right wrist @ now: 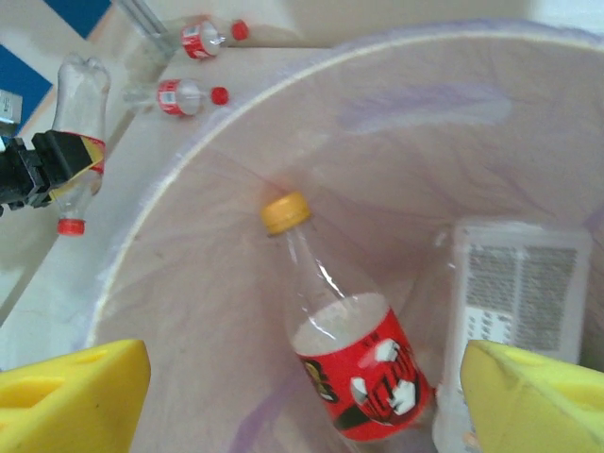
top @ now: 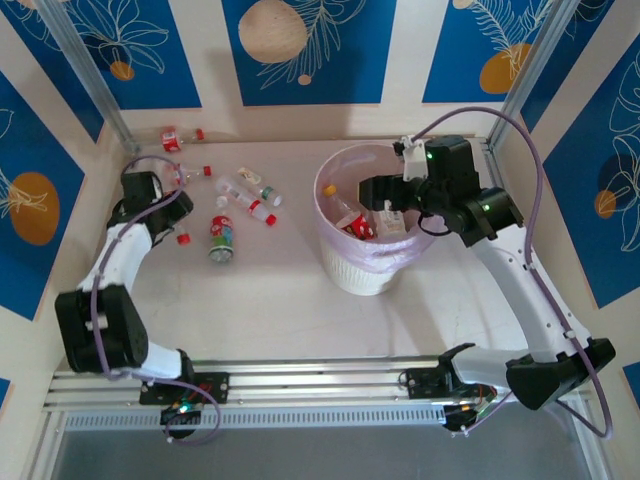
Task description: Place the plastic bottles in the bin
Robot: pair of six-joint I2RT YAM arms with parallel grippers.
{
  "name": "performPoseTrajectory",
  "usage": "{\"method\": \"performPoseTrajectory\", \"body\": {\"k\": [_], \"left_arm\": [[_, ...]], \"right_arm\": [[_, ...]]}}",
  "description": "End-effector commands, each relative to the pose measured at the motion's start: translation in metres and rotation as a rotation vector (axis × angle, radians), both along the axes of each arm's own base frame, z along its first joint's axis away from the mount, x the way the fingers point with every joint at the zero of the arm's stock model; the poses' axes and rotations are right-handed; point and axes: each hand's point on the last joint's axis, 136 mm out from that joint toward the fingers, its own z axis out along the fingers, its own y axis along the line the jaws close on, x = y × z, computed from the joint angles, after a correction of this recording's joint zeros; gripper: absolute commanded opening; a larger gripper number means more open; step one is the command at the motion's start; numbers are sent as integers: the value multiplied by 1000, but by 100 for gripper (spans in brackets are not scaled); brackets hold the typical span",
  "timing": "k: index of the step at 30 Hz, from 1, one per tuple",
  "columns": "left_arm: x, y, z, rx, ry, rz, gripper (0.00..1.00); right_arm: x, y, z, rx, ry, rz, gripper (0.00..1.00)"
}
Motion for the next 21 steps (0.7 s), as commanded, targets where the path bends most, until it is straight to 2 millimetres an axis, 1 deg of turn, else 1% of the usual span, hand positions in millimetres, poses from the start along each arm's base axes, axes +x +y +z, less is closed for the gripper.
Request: {"method": "performPoseTrajectory", "body": {"k": [1, 2, 5, 8, 9, 12, 14, 16, 21], "left_arm": [[-21, -54, 14, -131, -40, -153, 31], [-24, -66, 22, -163, -69, -184, 26], [-36, -104, 48, -238, -159, -298, 13], [-48, -137, 73, -280, -237, -419, 2], [-52, -148, 84, -303, -277, -466, 0], [-63, -173, 111, -376, -384, -584, 0], [-68, -183, 121, -393, -425, -632, 0], [-73, -193, 126, -415, -449, -684, 0], [-81, -221, 130, -470, -474, -797, 0]], "right_arm": [[2, 25, 28, 64, -54, 56, 86], [3, 31, 32, 72, -58, 71, 86], [2, 60, 45, 92, -79, 138, 86], [-1, 94, 53, 104, -85, 219, 86], [-2, 107, 56, 108, -88, 247, 86], [-3, 141, 59, 120, -79, 311, 86], [-1, 159, 59, 125, -73, 339, 87], [10, 174, 53, 131, -60, 345, 86], [31, 199, 47, 195, -31, 358, 90]]}}
